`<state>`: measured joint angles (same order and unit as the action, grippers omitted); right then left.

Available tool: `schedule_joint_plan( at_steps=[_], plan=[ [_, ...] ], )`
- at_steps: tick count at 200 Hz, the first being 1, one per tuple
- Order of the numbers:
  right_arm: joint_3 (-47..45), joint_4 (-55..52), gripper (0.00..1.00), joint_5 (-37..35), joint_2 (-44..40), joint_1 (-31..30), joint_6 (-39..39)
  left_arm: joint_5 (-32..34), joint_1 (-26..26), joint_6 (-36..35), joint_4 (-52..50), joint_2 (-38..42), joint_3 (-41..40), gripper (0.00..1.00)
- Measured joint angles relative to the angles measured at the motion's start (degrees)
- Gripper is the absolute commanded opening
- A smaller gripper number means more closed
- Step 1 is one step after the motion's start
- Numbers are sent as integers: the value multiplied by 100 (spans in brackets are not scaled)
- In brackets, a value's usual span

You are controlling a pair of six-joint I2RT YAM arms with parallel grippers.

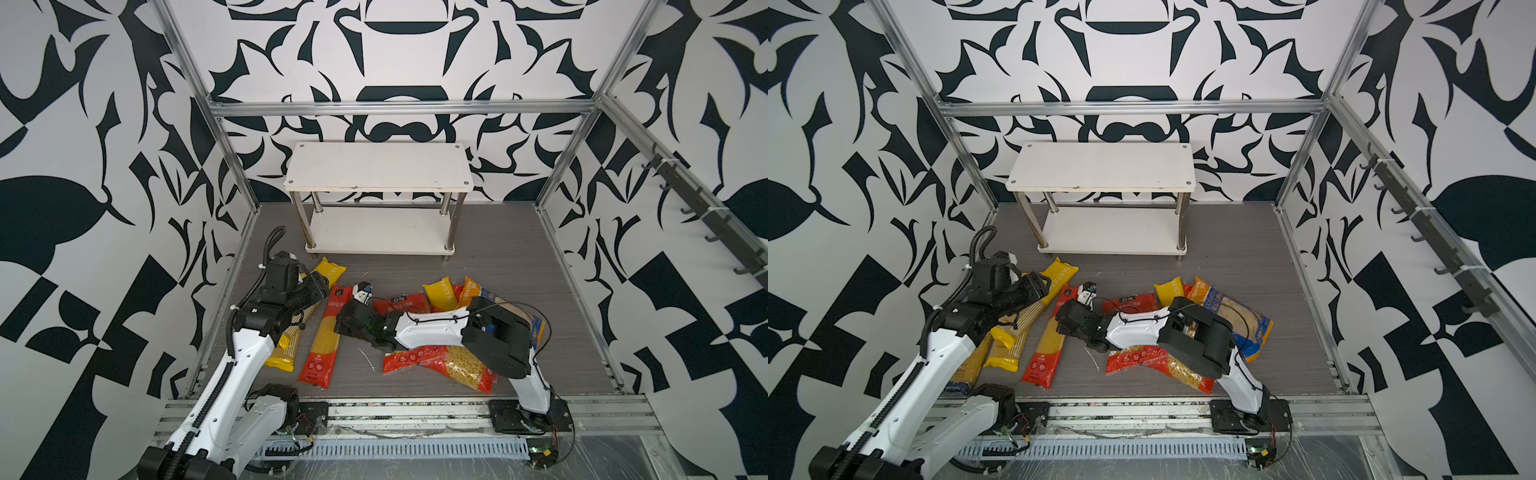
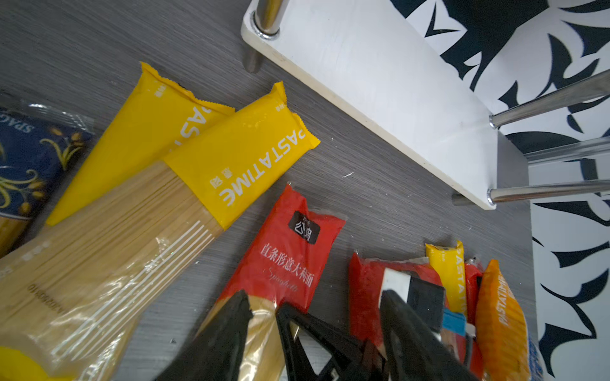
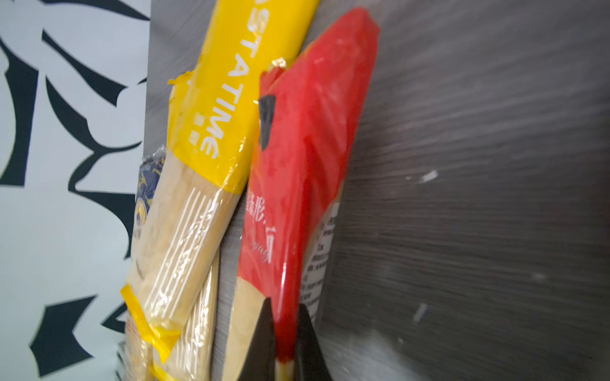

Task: Arrange pasta packages on shelves
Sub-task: Pick up the pasta bag from the middle-left of the table, then place the pasta bag in the pasta bag.

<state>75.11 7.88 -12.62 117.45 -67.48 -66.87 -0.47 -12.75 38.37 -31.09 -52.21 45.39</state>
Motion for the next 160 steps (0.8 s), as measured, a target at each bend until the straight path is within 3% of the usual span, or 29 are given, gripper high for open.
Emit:
schedule_joint_plan(
  at_steps=[32, 61, 114, 160],
  plan=[
    [-387, -435, 0, 337, -815, 190, 951, -317, 0, 55, 0, -11, 177, 67],
    [-1113, -796, 0, 1084, -1740, 852, 1482, -518, -175, 109, 52, -133, 225, 67],
    [-2162, -1244, 0, 2542, -2946, 2667, 1585, -896, -1298, 614, 1237, -850, -192, 68],
    [-2793, -981, 14, 2883, -3095, 3045, 1530, -1311, -2153, 1097, 2527, -2157, -643, 64]
  ],
)
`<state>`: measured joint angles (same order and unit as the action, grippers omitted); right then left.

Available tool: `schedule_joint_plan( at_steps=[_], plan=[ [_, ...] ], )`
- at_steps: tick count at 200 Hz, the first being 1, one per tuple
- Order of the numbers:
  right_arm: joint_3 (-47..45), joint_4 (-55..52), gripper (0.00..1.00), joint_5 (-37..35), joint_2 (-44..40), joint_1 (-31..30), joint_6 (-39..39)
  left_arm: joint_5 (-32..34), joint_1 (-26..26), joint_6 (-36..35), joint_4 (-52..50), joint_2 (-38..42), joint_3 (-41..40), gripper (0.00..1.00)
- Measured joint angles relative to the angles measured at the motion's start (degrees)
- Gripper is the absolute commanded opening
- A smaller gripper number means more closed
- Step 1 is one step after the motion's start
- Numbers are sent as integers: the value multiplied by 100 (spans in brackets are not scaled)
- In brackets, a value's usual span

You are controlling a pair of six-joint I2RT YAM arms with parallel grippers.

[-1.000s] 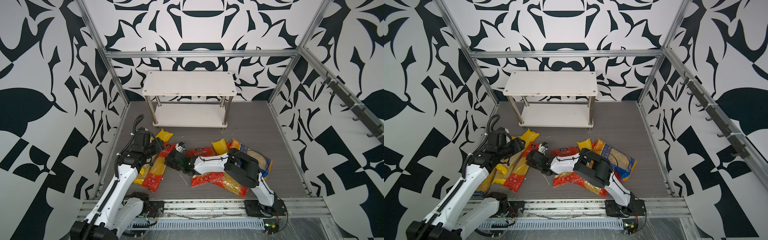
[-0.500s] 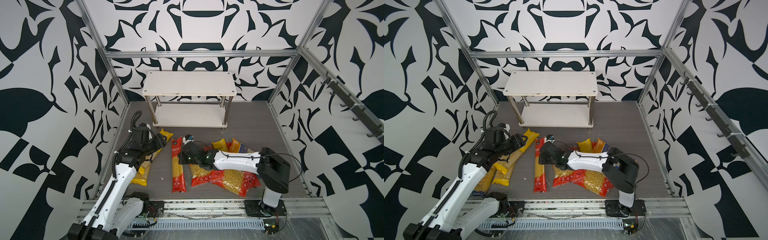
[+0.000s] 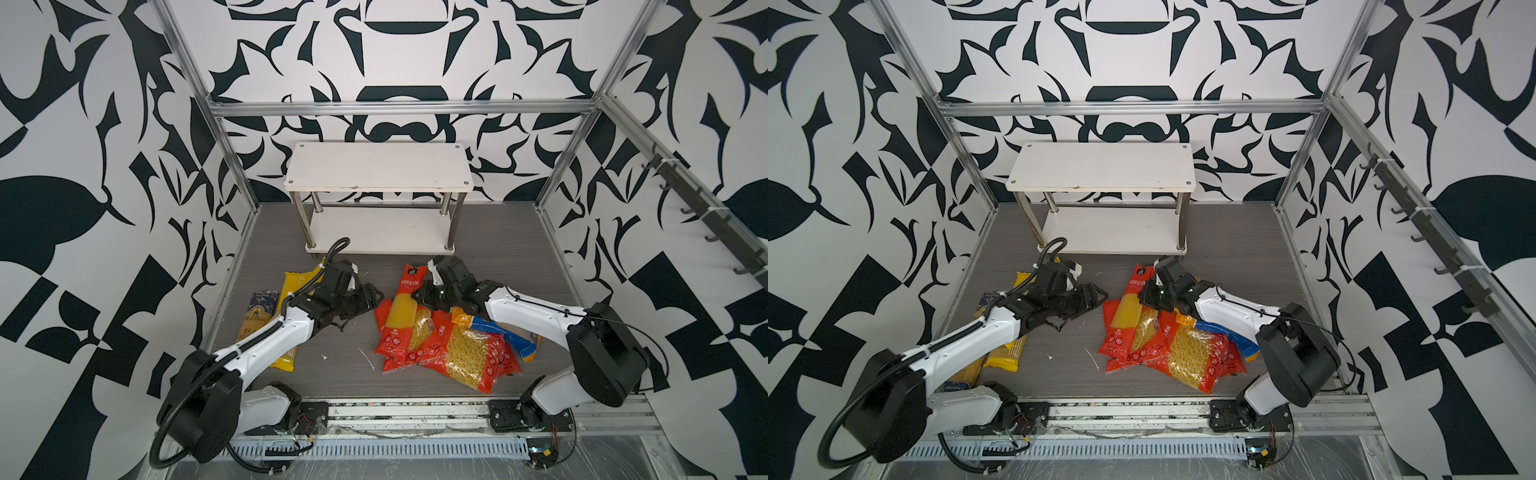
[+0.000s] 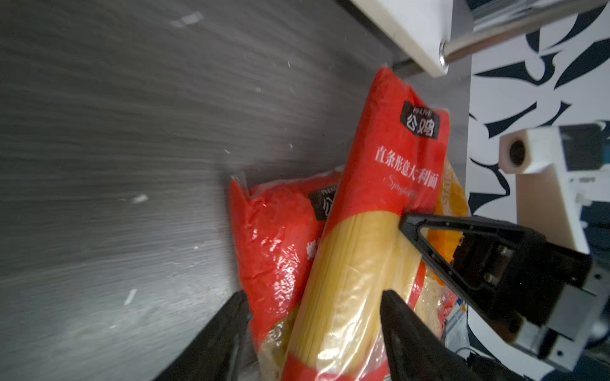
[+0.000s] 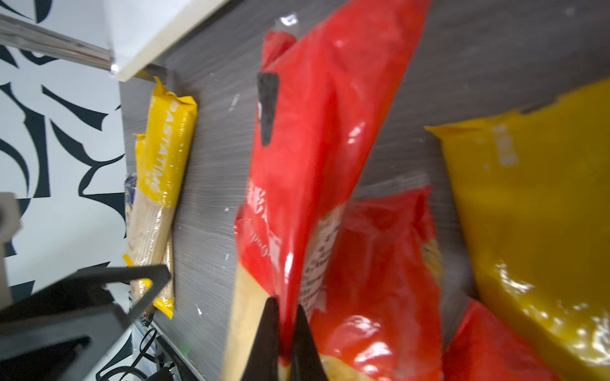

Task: Arrange pasta packages on shelves
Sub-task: Place the pasta bag in the pasta bag, then pick up the pasta bag.

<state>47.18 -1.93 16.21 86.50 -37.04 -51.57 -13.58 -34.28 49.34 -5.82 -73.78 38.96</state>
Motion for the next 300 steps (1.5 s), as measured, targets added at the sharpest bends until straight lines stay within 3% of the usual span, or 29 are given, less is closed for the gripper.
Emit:
schedule_joint_plan(
  at_steps=[33, 65, 96, 128, 151, 171, 210, 247, 300],
  plan=[
    [-223, 337, 28, -4, 17, 20, -181, -304, -422, 358, 973, -741, -382, 53],
    [-446, 625, 44, -127, 24, 48, -306, -385, -592, 654, 1694, -946, -542, 40],
    [-496, 1088, 50, -94, 247, 122, -334, -382, -625, 778, 2015, -1021, -621, 37],
    [-688, 1934, 22, 61, 511, 155, -372, -382, -640, 787, 2079, -997, -662, 36],
    [-979, 2498, 13, 129, 350, 133, -356, -389, -688, 767, 2000, -866, -680, 39],
    [-1152, 2632, 6, 131, 101, 94, -240, -376, -719, 638, 1696, -520, -688, 51],
    [-1364, 2715, 1, 192, -295, 90, -37, -302, -691, 297, 927, 468, -614, 60],
    [-1377, 2719, 0, 354, -673, 59, 195, -363, -284, -133, 310, 1325, -332, 66],
    [-1360, 2490, 0, 625, -1261, 17, 835, -741, 195, -684, 199, 1777, -52, 76]
  ],
)
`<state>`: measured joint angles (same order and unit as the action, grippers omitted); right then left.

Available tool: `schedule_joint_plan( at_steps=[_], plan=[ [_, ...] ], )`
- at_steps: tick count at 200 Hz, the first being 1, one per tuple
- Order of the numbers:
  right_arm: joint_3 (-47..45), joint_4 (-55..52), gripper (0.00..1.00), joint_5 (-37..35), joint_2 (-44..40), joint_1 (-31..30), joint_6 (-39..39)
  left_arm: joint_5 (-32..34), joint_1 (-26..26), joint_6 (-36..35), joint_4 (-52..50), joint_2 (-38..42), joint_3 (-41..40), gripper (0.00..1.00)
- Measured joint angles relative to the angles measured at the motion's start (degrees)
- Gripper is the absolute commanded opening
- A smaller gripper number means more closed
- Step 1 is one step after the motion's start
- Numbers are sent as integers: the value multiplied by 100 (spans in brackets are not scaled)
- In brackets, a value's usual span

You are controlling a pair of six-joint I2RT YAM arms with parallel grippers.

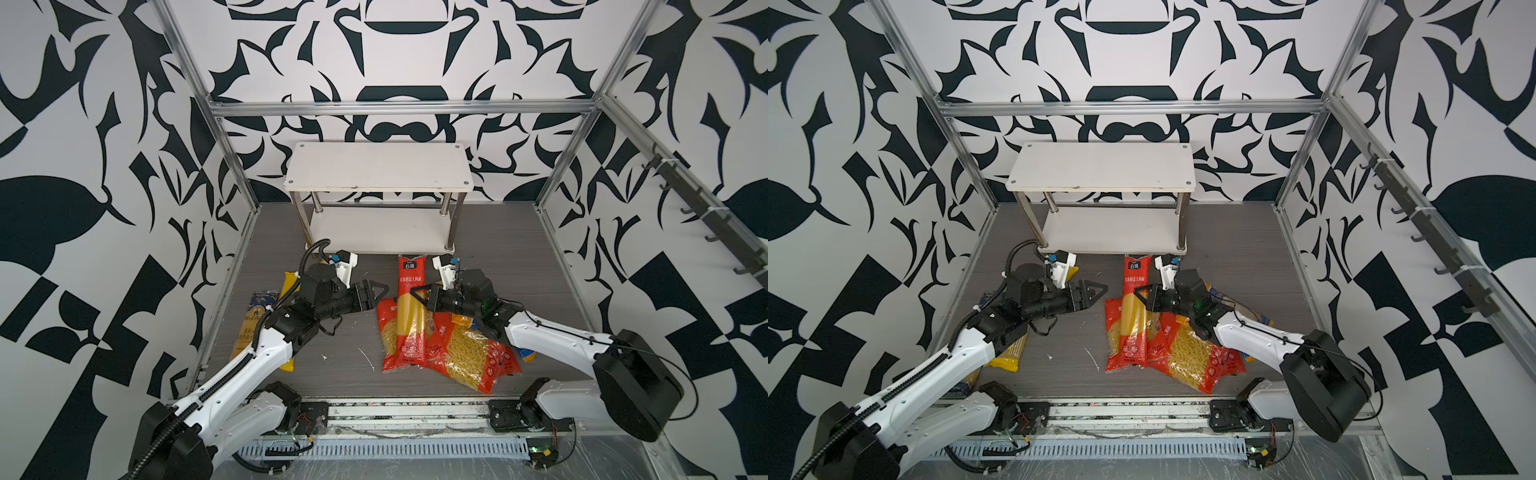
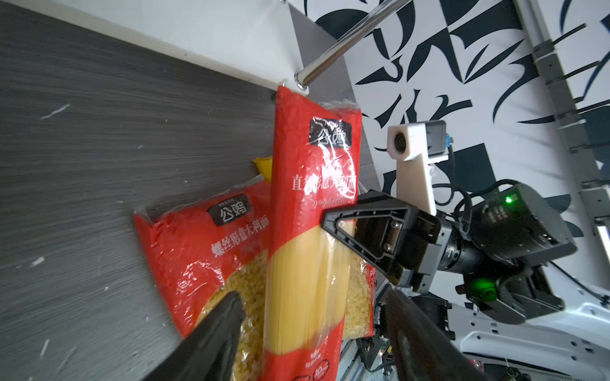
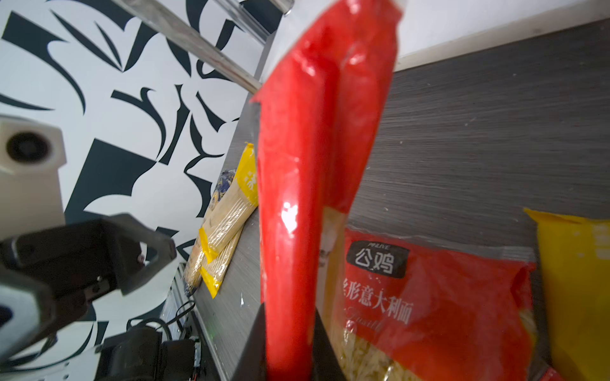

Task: Arrange pasta packages on shelves
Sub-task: Pick up the pasta bag.

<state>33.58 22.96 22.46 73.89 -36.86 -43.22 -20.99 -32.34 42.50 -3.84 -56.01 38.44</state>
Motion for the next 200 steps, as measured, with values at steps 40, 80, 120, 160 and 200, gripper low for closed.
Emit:
schedule_joint_plan(
  at_steps=[40, 80, 120, 160, 200],
  plan=[
    [153, -529, 0, 214, -308, 0, 494, -46, 13, -337, 4, 96, 4, 81],
    [525, -691, 0, 457, -358, 0, 802, -212, 13, -485, 254, 201, -9, 84],
    [778, -748, 0, 629, -455, 0, 975, -575, 13, -385, 688, 216, -308, 84],
    [1309, -872, 0, 824, -452, 0, 1001, -997, 13, -72, 1335, -9, -529, 84],
    [2081, -734, 0, 1097, -293, 2, 935, -1266, 13, 31, 1838, -190, -446, 81]
  ],
)
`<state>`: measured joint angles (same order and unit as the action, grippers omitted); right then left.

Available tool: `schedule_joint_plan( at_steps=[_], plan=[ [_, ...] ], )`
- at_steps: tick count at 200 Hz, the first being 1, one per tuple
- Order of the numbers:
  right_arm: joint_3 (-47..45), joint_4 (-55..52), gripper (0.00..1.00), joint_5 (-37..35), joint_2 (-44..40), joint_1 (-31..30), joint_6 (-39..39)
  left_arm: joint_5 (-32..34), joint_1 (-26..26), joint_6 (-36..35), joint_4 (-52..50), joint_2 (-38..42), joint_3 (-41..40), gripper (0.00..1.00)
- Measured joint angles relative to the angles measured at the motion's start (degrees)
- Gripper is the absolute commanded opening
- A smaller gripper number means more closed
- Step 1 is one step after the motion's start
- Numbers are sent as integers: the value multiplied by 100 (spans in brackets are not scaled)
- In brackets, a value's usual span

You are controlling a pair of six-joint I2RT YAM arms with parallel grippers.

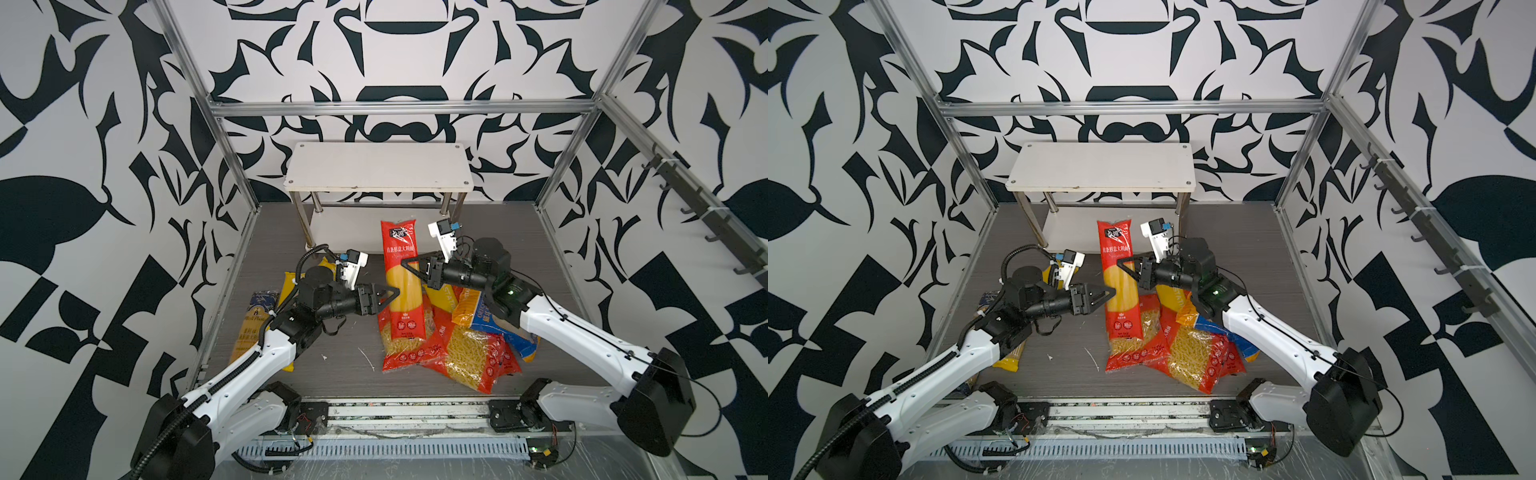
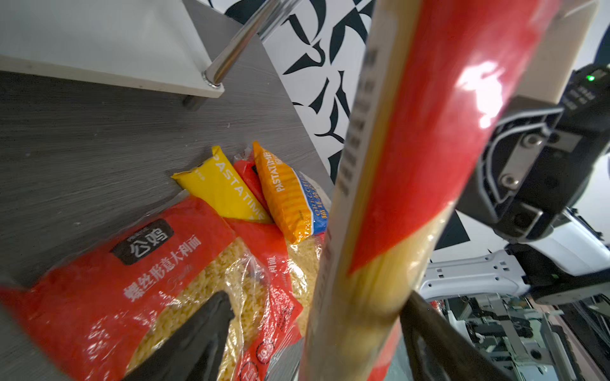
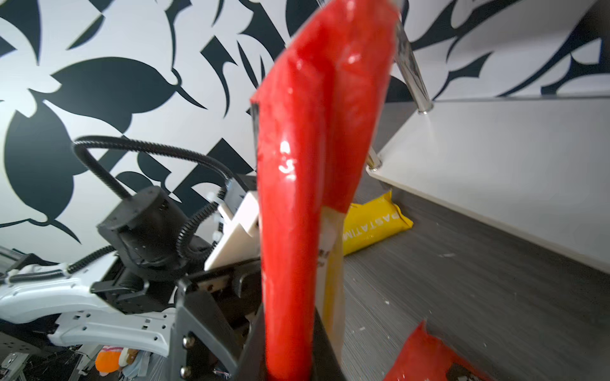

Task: Arrange pasta packages on shelves
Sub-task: Pick up the pasta bag.

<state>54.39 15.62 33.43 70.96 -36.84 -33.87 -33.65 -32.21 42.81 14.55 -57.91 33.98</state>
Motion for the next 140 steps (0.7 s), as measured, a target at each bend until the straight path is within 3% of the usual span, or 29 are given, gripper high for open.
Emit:
schedule_joint_plan(
  at_steps=[48, 94, 140],
  plan=[
    [741, 129, 0, 345, 588, 11, -70, -153, -2, 94, 328, -55, 181, 70],
    [1086, 400, 0, 732, 986, 173, -409, -175, -2, 144, 448, -35, 341, 39],
    [1213, 699, 19, 970, 1165, 313, -837, -85, -2, 243, 254, -22, 616, 25]
  ],
)
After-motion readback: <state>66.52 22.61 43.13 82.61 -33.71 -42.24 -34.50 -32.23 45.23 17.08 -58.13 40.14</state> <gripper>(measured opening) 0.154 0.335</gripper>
